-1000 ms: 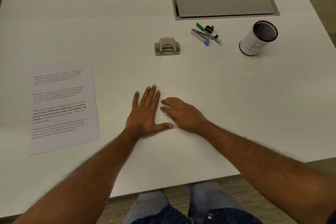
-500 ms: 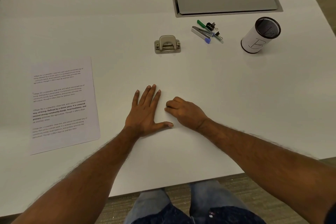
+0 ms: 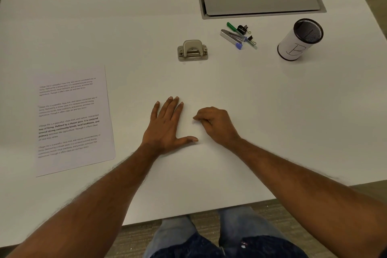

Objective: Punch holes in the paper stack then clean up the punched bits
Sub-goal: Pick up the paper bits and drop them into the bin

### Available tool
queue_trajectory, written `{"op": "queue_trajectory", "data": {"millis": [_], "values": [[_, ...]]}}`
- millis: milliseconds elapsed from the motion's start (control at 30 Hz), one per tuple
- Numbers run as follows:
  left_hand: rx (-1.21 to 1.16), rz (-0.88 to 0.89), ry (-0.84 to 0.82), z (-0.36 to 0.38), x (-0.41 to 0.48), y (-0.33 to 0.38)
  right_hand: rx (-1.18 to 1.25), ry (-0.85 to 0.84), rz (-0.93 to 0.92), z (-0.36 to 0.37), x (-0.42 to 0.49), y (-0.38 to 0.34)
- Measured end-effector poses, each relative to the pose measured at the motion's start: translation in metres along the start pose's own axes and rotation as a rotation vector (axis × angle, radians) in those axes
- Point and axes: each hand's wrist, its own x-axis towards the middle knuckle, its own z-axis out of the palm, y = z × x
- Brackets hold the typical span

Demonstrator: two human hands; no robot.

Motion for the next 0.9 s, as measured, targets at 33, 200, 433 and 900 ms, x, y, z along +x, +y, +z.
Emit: {"op": "queue_trajectory", "data": {"millis": [33, 200, 433, 900], "values": [[0.002, -0.006, -0.006, 0.000, 0.000, 0.000, 0.119, 0.011, 0.126, -0.002, -0.002, 0.000], [0.001, -0.041, 0.014, 0.001, -0.001, 0.000, 0.443, 0.069, 0.523, -0.009, -0.007, 0.003], [-0.120, -0.086, 0.240, 0.016, -0.002, 0.011, 0.819, 0.156, 0.721, -0.015, -0.010, 0.003], [-0.376, -0.355, 0.312, 0.020, 0.012, 0.033, 0.970, 0.160, 0.724, -0.016, -0.010, 0.005]]}}
